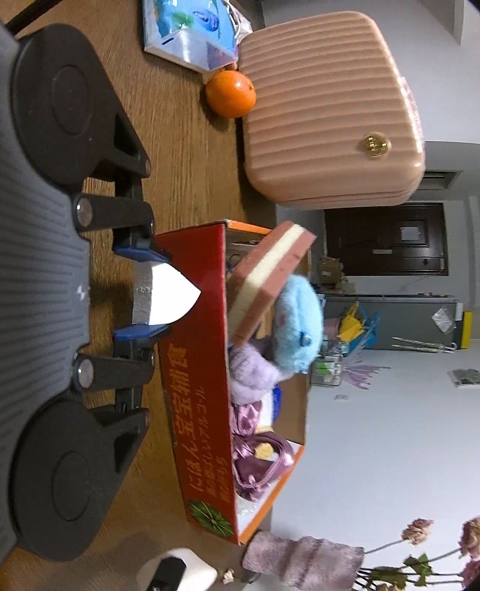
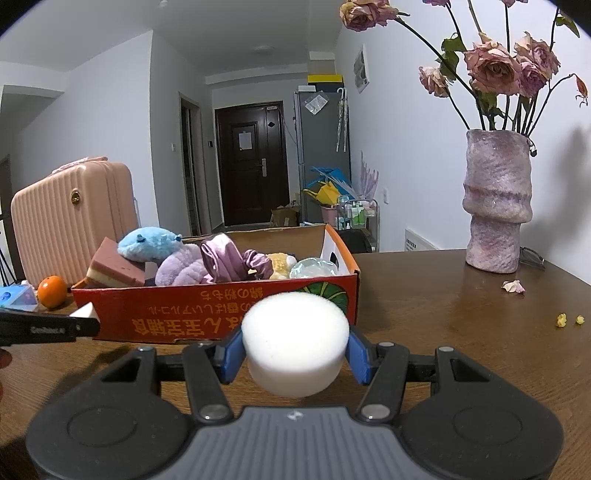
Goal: Organize soft objects
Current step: 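Carry the wedge sponge and foam cylinder over the red box with both tools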
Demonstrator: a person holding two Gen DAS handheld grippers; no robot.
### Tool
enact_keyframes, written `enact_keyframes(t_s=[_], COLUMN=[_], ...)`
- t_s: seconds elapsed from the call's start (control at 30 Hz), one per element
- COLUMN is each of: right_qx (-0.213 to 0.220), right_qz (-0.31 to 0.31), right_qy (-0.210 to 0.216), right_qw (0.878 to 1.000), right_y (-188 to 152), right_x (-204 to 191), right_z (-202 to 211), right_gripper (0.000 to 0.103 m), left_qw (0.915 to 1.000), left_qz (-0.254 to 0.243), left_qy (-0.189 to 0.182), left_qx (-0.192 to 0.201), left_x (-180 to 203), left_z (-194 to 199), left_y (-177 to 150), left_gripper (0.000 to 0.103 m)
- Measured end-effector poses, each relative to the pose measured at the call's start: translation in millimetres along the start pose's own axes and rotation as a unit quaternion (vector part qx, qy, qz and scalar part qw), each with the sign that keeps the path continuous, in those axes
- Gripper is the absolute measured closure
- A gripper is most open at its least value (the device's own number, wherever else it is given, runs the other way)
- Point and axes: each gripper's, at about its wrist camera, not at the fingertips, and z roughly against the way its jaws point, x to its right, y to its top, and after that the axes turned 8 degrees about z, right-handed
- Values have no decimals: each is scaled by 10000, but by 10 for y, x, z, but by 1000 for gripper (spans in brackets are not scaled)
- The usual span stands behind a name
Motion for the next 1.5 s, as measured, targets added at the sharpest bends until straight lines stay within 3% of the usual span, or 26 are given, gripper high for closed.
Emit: enact_keyframes(t_s=[0.6, 1.07, 1.5], right_qx=[207, 441, 845], right_qz=[3, 8, 90], right_qy=[47, 66, -32], right_qw=[9998, 9990, 9964], right_y=[27, 56, 168], right_x=[-1, 7, -20], right_z=[61, 133, 132], right_gripper=[47, 47, 47], left_qw=[9965, 9948, 9916], left_qz=[101, 153, 422], left_qy=[-115, -181, -237], left_qx=[820, 994, 1201], left_x=[254, 447, 589], left_z=[644, 836, 814], left_y=[-3, -35, 139], left_gripper=[69, 69, 69])
